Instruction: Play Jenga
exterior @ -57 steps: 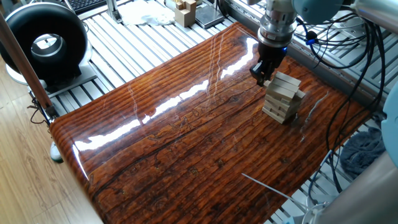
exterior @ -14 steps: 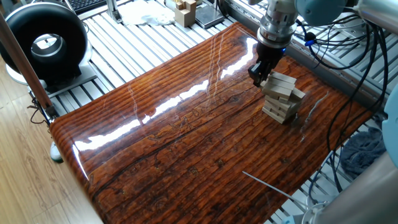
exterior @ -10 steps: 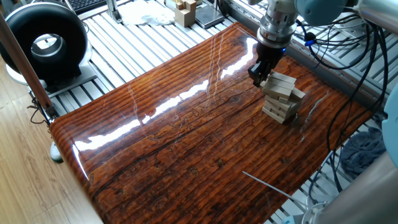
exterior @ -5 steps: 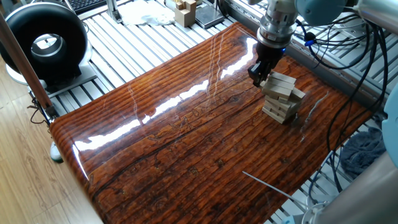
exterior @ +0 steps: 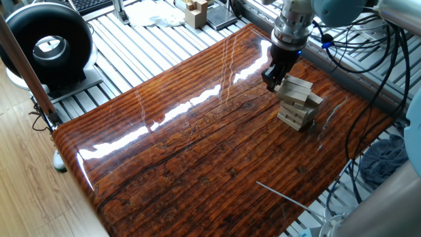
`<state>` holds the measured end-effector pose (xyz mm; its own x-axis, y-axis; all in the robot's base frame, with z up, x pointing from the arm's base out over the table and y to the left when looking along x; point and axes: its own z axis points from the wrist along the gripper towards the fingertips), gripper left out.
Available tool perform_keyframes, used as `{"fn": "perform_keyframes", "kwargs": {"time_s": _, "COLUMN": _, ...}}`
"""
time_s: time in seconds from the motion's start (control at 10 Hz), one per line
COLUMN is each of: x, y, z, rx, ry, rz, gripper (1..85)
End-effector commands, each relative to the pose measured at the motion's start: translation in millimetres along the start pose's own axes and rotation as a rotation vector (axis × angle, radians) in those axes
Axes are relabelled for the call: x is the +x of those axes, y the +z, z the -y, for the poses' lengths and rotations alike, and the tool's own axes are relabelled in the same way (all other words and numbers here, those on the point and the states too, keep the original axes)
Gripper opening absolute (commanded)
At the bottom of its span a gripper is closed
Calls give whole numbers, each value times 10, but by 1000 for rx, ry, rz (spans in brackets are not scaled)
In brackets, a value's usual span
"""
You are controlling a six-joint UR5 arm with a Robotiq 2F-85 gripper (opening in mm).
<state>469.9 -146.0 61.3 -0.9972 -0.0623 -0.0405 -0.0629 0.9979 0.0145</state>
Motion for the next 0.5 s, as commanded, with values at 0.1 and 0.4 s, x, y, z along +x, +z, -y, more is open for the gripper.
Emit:
{"fn": "perform_keyframes", "kwargs": {"time_s": 0.1, "x": -44, "y": -25, "z": -32, "rx": -15, "ry": -2, "rz": 16, "gripper": 13}}
{"fn": "perform_keyframes", "kwargs": {"time_s": 0.4, "x": -82, "y": -35, "z": -31, "rx": -14, "ry": -8, "rz": 31, "gripper": 13}}
